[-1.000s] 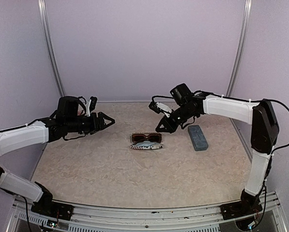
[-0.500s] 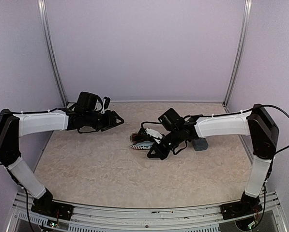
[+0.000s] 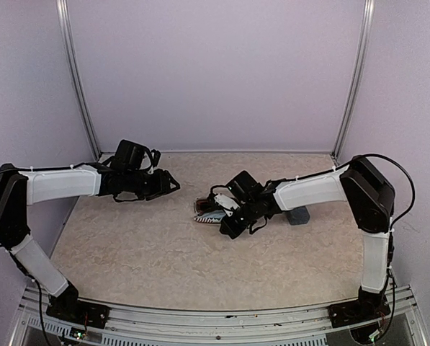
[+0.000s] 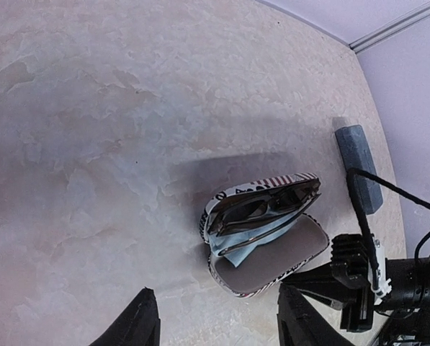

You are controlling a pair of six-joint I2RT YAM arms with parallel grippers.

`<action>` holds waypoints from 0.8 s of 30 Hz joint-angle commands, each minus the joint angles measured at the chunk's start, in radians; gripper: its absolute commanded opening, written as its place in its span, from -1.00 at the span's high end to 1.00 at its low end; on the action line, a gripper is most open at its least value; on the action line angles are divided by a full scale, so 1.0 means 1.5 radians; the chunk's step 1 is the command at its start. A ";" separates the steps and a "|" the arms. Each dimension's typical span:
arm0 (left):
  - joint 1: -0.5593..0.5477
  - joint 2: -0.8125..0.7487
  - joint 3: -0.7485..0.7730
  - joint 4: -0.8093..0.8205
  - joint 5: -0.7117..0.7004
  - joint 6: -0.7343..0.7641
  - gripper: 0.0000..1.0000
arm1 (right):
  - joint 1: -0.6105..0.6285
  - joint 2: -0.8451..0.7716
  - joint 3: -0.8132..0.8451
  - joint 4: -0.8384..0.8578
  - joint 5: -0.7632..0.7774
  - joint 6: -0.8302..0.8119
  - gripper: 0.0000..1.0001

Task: Organize the sunglasses
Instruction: Adjust the case with sunglasses at the center of the board.

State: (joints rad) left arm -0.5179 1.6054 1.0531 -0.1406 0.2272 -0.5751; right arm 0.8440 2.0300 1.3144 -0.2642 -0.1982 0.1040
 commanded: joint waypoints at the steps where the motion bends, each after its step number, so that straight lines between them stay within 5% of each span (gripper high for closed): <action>1: 0.000 -0.030 -0.012 -0.012 -0.015 0.004 -0.09 | -0.013 0.019 0.026 0.007 0.057 0.027 1.00; 24: -0.023 -0.002 -0.013 -0.021 -0.041 0.005 -0.08 | -0.121 0.036 0.065 -0.007 0.054 0.029 1.00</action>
State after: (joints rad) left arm -0.5308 1.5757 1.0321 -0.1596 0.1959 -0.5747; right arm 0.6838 2.0605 1.3872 -0.2703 -0.1047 0.1471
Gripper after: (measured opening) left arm 0.543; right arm 0.003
